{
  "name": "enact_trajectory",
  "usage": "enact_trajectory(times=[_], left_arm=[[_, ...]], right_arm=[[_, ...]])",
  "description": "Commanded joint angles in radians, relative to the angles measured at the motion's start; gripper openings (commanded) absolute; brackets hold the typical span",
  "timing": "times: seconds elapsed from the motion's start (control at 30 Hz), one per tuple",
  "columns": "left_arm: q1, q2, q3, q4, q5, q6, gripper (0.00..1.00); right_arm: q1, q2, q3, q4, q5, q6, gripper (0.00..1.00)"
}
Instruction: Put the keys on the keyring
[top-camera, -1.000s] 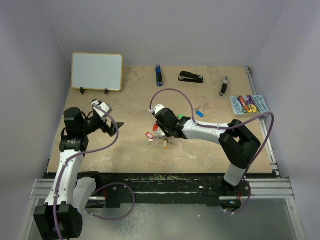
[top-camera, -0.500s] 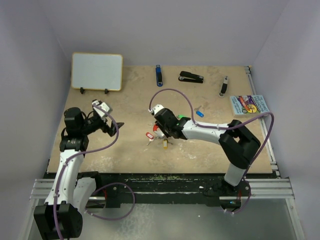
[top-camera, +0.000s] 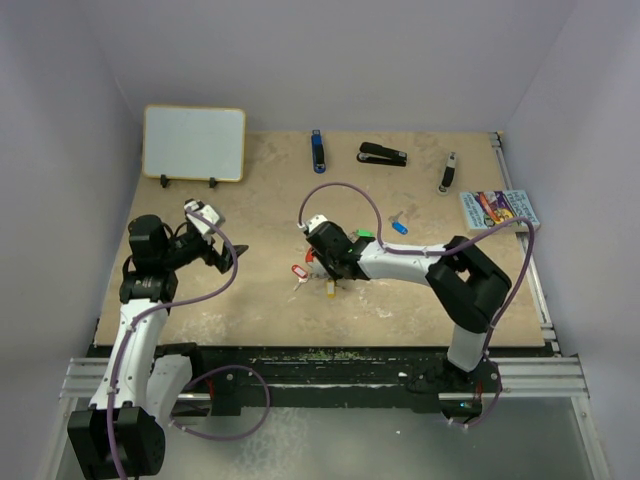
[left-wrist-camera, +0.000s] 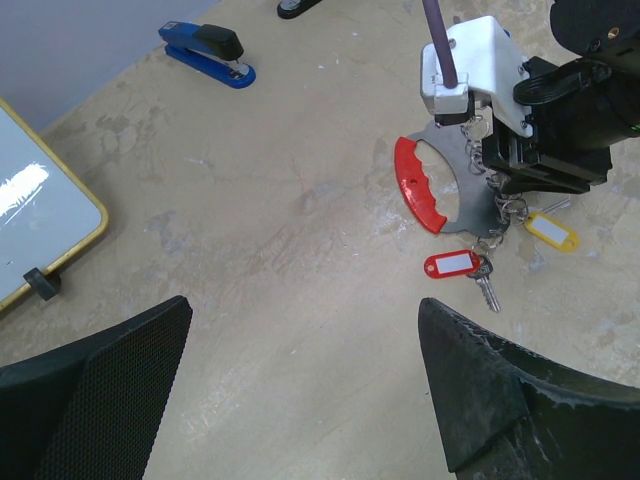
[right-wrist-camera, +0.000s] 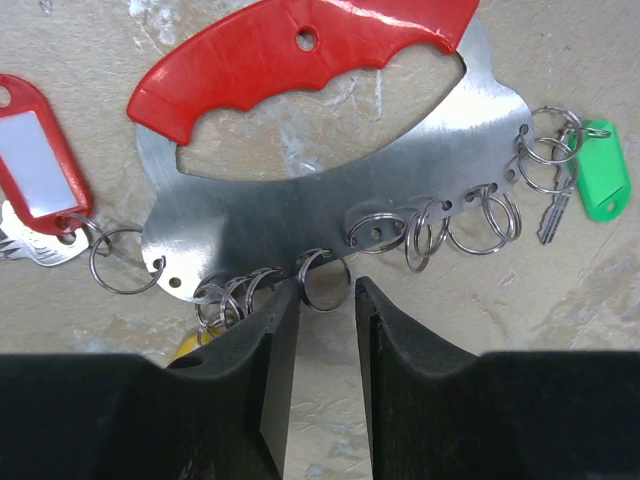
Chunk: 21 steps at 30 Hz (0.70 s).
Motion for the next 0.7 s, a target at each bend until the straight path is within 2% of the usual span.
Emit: enact_trajectory(times=[0.0,0.23,0.5,0.67], left_arm=[[0.005,-0.002,0.003,0.044,0.023,0.006,0.98],[0.006,-0.002,0.001,0.045,0.025,0.006,0.98],[0.005,-0.003,0.004,0.041,0.026,0.006,0.98],[0.006,-0.001,0.008,0.044,0.032,0.004,0.98]], right_arm=[[0.004,0.007,0.039,-0.029,0.017,0.047,0.34],[0.004,0.001,0.039,-0.028,0.034,0.062,0.27],[0.004,-0.008,0.037,-0.023,0.076,0.079,0.07],[0.004,-0.05,0.028,-0.017,0.115,0.075,0.0]])
